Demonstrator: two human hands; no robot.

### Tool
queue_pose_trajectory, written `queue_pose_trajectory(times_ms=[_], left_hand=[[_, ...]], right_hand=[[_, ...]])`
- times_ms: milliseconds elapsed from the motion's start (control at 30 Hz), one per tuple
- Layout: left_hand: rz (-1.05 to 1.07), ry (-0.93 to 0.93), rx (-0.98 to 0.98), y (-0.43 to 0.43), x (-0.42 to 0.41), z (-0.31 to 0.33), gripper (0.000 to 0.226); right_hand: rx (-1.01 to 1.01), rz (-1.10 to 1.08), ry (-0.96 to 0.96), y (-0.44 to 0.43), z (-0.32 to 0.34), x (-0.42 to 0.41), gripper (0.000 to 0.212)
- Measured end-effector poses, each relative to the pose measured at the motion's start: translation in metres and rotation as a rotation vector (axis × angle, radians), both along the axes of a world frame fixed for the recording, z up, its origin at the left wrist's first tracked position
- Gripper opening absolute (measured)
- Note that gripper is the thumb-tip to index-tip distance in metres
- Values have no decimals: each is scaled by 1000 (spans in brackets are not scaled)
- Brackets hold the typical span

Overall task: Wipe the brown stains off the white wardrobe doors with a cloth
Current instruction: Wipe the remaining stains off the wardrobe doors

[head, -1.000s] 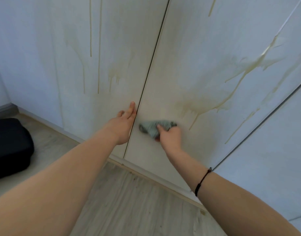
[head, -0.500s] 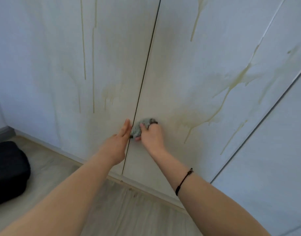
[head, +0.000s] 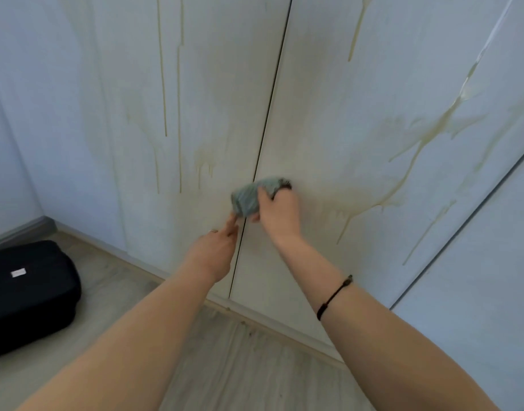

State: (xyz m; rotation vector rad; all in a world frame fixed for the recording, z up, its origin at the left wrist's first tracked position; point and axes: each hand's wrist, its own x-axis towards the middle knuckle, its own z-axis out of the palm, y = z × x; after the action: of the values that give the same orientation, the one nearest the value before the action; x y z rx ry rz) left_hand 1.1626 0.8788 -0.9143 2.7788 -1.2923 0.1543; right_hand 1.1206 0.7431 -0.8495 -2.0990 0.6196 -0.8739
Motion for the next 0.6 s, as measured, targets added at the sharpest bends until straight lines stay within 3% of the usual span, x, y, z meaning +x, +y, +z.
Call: queue_pose_trajectory(times_ms=[100,200,233,300,367,433,533,600], left_hand=[[10,23,2,0,-1,2,73],[6,2,22,2,-2,7,74],[-3,-9,31,3,-2,9,77],[-6,-37,47,3,-2,13,70],[-3,-104,19,2,-3,16,60],[2,-221,-70,-6,-5,18,68],[64,-328,-213,-21,-11,28,83],[74,-339,-258,-32,-16,32,86]], right_hand=[[101,81,-54,-6,11,4,26],[381,239,309,-2,-29,-12,10],[383,241,417,-1,-44,-20,10],[324,163,438,-5,-56,-32,13],[143,59,348,-15,-41,-42,24],[-17,-33,206,-29,-5,-56,36],[7,-61,-157,-52,60,-74,31],[34,-74,-282,-56,70,-79,25]])
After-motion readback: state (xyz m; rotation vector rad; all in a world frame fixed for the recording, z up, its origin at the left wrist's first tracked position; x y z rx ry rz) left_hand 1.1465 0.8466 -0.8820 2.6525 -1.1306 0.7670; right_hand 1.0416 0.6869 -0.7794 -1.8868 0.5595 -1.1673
